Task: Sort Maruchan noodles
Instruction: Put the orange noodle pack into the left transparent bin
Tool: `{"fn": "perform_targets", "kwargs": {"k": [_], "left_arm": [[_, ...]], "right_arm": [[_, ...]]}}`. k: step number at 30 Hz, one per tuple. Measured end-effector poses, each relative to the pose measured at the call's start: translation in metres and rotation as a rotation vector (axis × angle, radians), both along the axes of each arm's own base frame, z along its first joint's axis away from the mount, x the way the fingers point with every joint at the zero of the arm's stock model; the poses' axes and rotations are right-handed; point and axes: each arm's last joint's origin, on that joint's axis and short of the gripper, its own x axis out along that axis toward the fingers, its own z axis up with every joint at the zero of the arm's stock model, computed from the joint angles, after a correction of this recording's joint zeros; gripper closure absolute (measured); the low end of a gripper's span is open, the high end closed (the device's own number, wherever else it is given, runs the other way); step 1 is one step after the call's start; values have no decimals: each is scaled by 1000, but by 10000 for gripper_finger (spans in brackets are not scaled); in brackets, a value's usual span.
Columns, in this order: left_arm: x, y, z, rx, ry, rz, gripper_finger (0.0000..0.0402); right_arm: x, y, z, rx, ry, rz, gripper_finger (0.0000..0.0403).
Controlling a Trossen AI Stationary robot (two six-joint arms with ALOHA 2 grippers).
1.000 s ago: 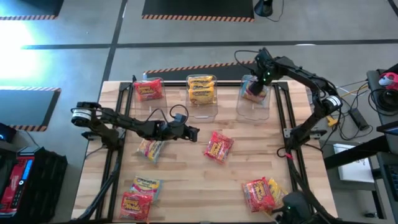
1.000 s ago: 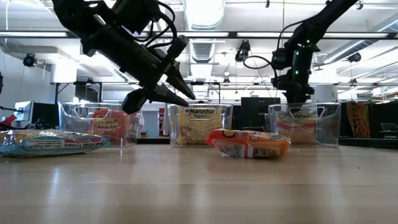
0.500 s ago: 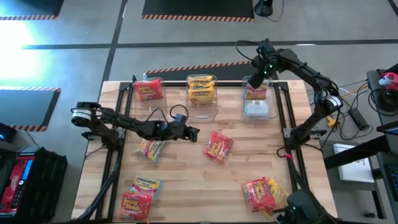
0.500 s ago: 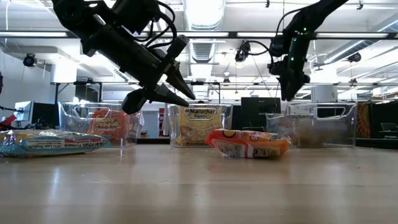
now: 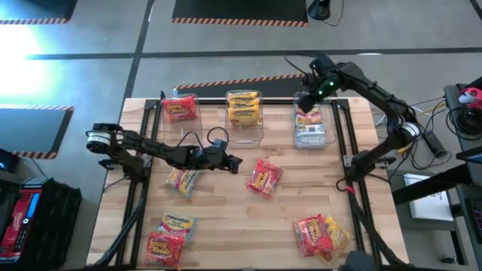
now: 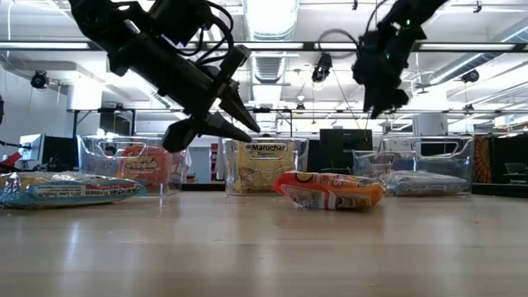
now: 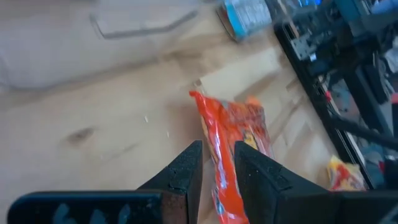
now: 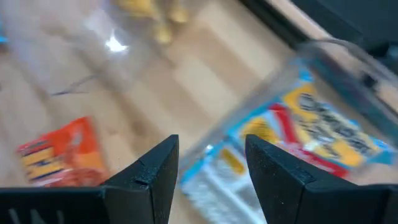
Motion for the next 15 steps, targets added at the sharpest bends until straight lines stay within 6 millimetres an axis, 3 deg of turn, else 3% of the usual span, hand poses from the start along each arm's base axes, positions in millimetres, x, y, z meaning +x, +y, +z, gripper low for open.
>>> {"fn": "perform_targets", "kwargs": {"k": [8,15], "left_arm": [[-3,-5,-5,2,29,-74,326],[-2,-10,-5,9,37,-211,326]], "right_arm": [[46,70,16,13,-80,134,229],[75,127,2,20,-33,209,230]]}}
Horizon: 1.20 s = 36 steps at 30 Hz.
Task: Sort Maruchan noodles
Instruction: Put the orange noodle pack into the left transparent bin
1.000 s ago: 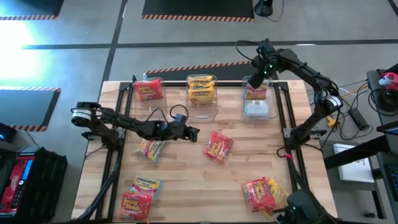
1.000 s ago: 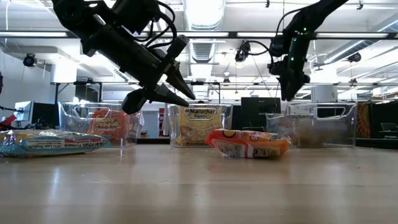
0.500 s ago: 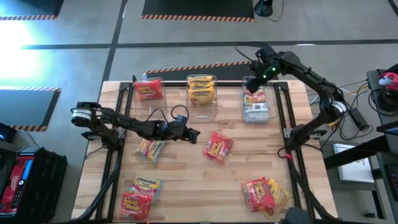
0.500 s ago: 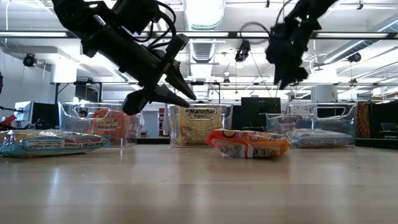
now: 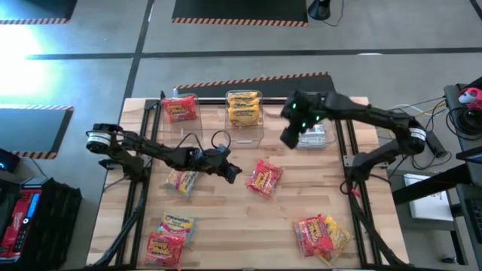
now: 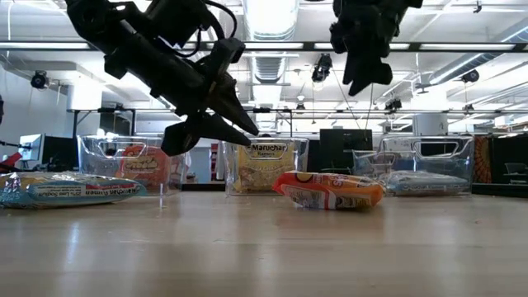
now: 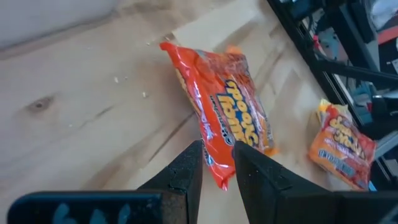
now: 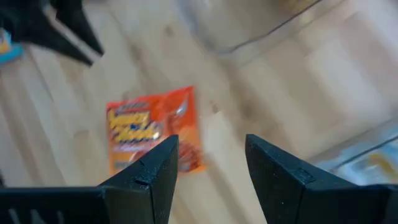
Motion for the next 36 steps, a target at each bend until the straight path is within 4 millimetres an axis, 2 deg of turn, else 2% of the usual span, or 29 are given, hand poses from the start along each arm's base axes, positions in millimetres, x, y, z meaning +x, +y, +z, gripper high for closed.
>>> {"fn": "perform_targets", "kwargs": {"k": [4,9,14,19,27,32,36], "left_arm": [[0,-6,1,-6,-12,-14,326],[3,-15,5,-5,-77,6,326],[4,-22,7,-57,-103,32,326],[3,-31,7,-130,-115,42,314],[3,-33,7,-152,-116,48,241],[3,-32,7,-161,-118,70,196],[2,-31,7,-156,-129,139,185]], "right_arm": [[8,26,-17,10,40,31,230],[13,49,-46,45,57,25,230],[11,71,-80,98,84,15,232],[9,91,-105,151,72,-16,242],[7,119,-128,185,-17,-37,265],[6,121,-132,137,-30,-99,270],[8,121,-134,150,-80,-118,271]]}}
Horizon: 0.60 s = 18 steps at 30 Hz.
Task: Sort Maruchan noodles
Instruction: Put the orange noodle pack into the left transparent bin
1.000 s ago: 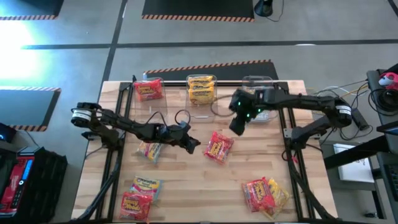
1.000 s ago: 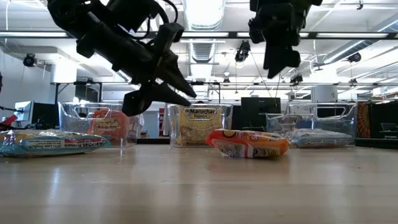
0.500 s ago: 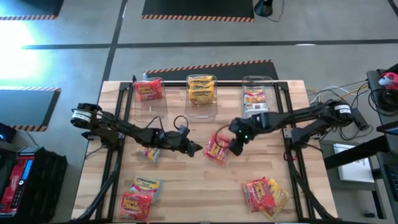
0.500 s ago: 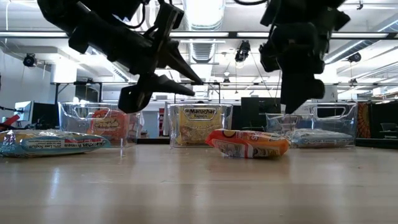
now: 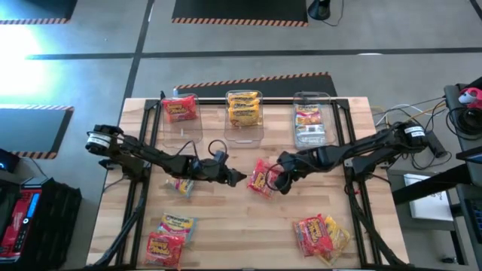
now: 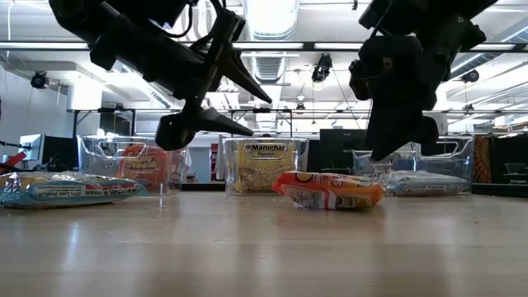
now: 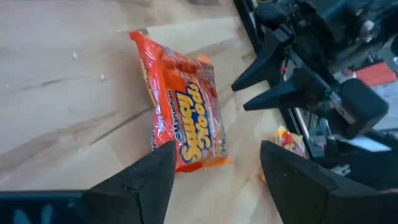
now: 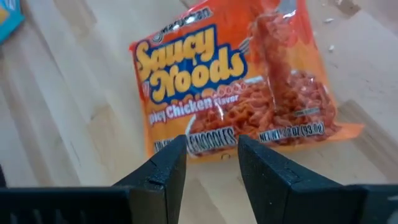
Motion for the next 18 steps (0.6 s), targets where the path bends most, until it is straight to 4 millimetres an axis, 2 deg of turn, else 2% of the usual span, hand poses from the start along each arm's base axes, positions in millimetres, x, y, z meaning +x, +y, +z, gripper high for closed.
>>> {"fn": "perform_targets", "kwargs": {"k": [7,12,18], "left_arm": [[4,-1,-6,-17,-17,31,185],[18,-3,-22,-36,-22,38,185],[35,-5,-31,-39,-32,30,185]], "right_arm": [[-8,-2,-15,8,18,-89,271],[-10,1,-21,42,-12,-120,271],[-10,1,-21,16,-16,-147,271]]}}
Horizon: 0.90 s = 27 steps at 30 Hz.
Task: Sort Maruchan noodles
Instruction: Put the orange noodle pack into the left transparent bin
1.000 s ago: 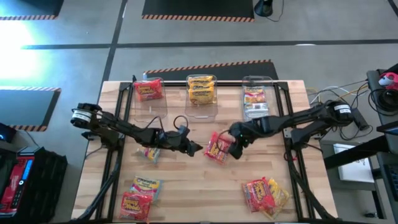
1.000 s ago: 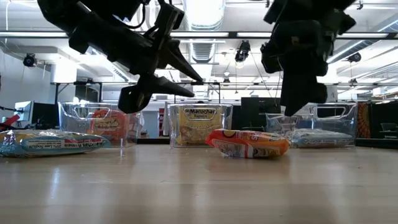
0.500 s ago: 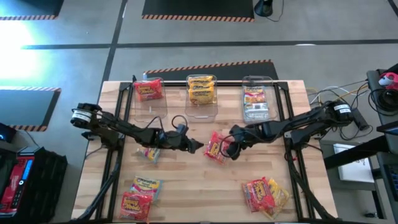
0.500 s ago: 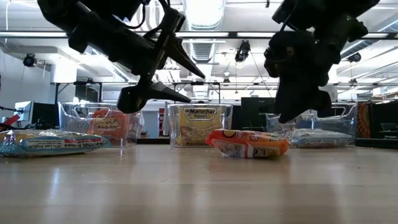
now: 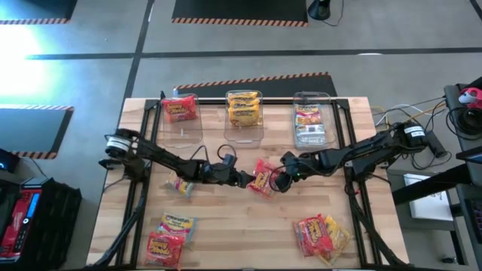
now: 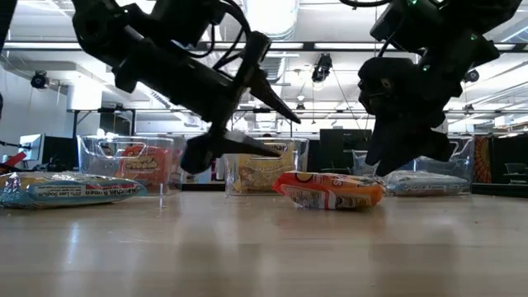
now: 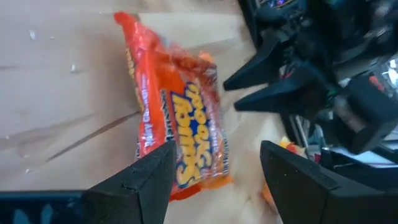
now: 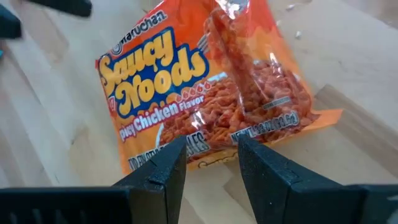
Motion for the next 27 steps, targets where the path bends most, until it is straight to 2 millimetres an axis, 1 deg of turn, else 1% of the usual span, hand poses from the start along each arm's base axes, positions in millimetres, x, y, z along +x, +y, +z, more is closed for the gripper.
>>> {"fn": "perform_targets", "kwargs": {"k": [5,9,15,21,27], "left_arm": [[10,-2,-15,-19,44,-28,185],[14,-3,-16,-13,41,-30,185],[13,5,-19,21,71,-11,185],[14,10,-26,26,86,7,185],[14,10,-26,28,85,8,185]], "right_arm": [[-4,-1,-5,-5,16,-35,271],[-8,-1,-11,7,35,-55,271],[-13,-2,-18,13,65,-72,271],[-9,-2,-29,12,87,-74,271],[-9,-1,-25,29,73,-62,271]]}}
